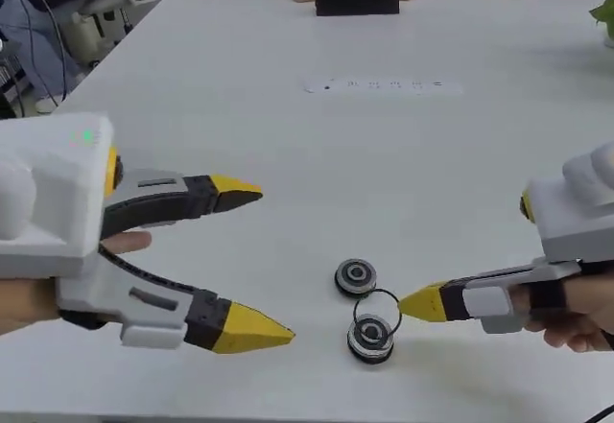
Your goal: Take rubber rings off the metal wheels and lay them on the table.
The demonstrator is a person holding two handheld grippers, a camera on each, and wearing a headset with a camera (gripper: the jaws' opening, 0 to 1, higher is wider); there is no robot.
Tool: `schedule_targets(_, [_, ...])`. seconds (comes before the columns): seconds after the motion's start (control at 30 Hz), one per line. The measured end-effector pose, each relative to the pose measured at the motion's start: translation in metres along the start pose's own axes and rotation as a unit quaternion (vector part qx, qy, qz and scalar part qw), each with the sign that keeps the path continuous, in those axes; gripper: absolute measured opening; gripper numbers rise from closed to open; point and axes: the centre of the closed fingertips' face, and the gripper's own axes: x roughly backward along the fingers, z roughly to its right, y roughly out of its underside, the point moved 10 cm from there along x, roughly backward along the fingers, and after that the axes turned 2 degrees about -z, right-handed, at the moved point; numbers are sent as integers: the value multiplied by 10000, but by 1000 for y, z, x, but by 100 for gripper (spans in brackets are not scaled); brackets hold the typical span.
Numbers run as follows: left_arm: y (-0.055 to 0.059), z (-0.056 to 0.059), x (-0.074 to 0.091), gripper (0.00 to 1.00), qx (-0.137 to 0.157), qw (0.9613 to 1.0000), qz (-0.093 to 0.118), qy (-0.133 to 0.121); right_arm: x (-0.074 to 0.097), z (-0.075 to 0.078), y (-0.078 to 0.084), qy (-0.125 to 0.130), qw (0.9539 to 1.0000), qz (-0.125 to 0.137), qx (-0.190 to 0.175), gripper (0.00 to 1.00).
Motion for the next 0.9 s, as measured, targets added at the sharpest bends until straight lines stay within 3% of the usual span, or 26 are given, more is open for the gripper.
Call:
schedule_targets(0.37, [12, 0, 29, 87, 296, 9981, 185, -514, 4, -2, -3, 23, 9999, 125, 36, 0])
schedule_targets(0.8, [31, 11, 48, 90, 509, 9952, 66, -837, 9, -3, -8, 27, 9994, 337, 39, 0])
schedule_targets(0.9, [33, 14, 49, 95, 606, 9931, 282, -963, 11, -4, -9, 20, 9992, 409, 26, 0])
